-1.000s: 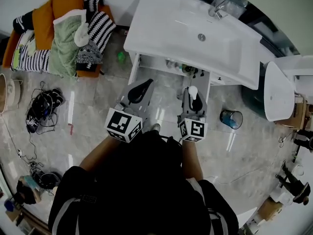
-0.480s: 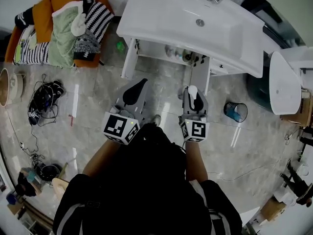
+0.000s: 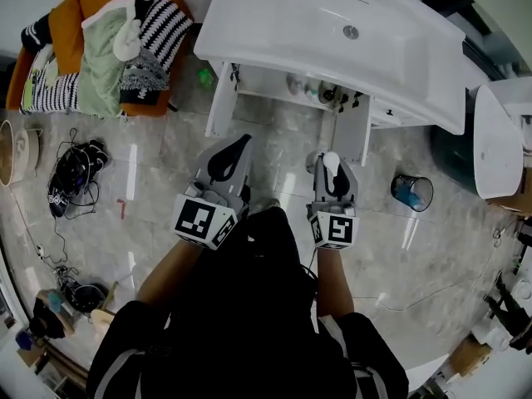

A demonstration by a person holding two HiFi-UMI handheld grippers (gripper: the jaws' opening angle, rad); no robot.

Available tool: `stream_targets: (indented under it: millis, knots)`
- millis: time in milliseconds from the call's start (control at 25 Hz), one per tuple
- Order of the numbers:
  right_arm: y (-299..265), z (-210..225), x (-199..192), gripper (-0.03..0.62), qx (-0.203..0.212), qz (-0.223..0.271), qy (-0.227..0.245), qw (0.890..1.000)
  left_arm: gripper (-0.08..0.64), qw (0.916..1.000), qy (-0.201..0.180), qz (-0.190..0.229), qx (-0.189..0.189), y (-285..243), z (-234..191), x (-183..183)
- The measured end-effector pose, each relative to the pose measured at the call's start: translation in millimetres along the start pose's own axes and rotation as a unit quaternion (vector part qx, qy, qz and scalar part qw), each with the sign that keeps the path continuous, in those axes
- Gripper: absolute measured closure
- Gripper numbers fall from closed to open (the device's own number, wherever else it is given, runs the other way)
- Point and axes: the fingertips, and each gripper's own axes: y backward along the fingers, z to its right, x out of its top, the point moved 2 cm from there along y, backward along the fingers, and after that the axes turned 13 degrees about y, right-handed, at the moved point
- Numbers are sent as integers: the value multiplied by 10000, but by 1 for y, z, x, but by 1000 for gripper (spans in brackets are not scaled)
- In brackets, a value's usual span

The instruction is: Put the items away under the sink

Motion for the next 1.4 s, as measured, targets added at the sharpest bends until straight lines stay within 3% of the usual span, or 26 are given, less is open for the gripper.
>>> stream_targets:
  millis: [720,1200,1400]
  knots:
    - [-89,-20,-191,471,-186,-70,-128,9997,554,9999,110,-19,-22,-87,-109,-162]
    - [-146,-34,-309,471,-115,82,22,9999,554,9995,-46,315,-77,-117,-174,-277]
    - [-165,-41,-340,471,-110,283,104,9995,554,9982,-50,570,-164,-111,-196,-301]
